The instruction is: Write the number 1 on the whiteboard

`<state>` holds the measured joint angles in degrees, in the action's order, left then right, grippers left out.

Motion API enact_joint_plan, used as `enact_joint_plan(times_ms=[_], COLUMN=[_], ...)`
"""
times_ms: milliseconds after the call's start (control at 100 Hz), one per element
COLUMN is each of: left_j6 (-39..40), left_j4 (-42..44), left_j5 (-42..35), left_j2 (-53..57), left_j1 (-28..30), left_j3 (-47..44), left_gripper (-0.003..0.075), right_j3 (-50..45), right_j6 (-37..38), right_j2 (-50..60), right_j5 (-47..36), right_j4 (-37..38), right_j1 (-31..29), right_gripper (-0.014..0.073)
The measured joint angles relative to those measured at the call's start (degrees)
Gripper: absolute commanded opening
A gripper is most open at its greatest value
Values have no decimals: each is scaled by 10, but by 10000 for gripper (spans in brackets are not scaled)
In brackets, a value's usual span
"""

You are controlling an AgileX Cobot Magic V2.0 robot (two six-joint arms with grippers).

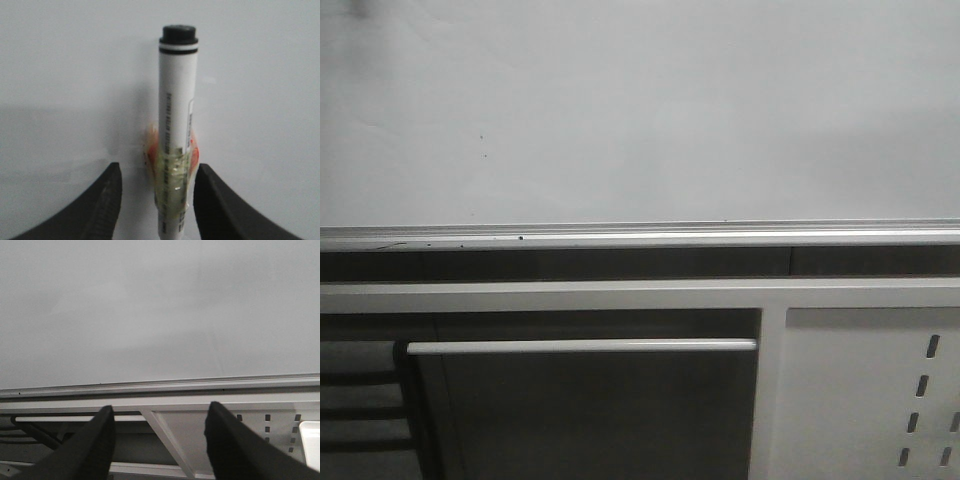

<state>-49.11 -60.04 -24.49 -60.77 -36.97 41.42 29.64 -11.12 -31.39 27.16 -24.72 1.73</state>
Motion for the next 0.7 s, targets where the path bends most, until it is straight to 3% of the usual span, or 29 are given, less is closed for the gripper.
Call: enact_joint_plan(times_ms=[230,700], left_j6=[0,0], left_j4=[0,0], left_j5=[1,15], left_j2=[-29,-37], left_j1=[0,12], left_j3=[20,27], left_gripper=[298,20], right_j3=[0,0], right_j6=[-1,-1], right_j2=[0,0], right_j5=[0,2], right_j4=[0,0], right_j1=[0,0], right_gripper=[365,365])
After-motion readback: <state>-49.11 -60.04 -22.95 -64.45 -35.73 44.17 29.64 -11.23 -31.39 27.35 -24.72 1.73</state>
